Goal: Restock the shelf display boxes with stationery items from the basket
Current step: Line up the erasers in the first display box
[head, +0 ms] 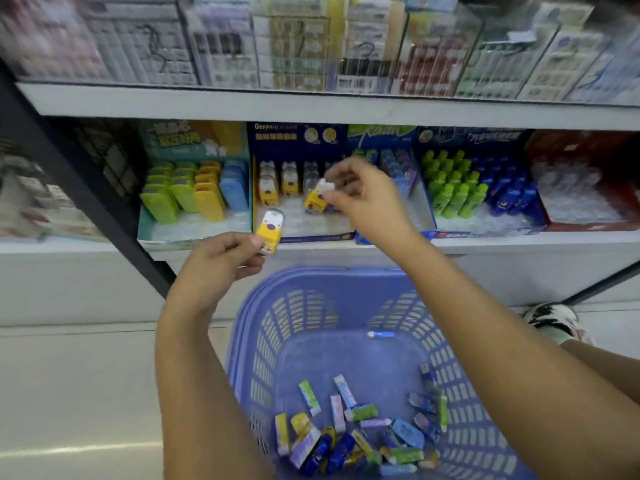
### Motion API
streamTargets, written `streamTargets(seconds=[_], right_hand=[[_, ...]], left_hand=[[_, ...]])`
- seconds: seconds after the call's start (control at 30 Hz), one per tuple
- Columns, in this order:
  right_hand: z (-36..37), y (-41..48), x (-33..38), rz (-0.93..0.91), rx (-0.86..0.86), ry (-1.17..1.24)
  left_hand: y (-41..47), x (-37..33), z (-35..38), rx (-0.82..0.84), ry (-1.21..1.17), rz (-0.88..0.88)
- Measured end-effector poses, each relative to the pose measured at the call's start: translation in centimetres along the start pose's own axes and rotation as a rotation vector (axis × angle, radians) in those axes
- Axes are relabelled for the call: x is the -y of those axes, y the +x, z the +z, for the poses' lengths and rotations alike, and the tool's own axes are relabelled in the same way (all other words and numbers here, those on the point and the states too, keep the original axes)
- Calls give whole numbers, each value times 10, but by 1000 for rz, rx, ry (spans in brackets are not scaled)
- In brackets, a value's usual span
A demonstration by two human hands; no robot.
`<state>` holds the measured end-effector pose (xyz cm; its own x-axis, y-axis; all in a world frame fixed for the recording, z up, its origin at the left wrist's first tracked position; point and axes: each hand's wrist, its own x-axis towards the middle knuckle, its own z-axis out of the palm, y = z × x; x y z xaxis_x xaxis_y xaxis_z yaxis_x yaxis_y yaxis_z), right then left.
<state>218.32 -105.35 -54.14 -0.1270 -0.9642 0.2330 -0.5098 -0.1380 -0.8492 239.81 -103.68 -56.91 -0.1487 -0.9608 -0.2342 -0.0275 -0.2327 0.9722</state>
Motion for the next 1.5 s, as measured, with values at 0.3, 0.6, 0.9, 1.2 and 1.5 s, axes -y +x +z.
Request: streamTargets(seconds=[0.3, 0.6, 0.9, 1.2, 1.5], right_hand=[[52, 69, -11, -124, 134, -564], [46, 85, 18, -156, 344, -939], [47, 34, 29, 11, 409, 78], [68, 58, 10, -108, 265, -451], [76, 53, 10, -254, 298, -671]], left_hand=[[16, 14, -3, -202, -158, 102], [24, 20, 8, -284, -121, 168], [21, 13, 24, -284, 28, 289], [14, 8, 21, 106, 687, 228], [13, 6, 20, 137, 678, 189]])
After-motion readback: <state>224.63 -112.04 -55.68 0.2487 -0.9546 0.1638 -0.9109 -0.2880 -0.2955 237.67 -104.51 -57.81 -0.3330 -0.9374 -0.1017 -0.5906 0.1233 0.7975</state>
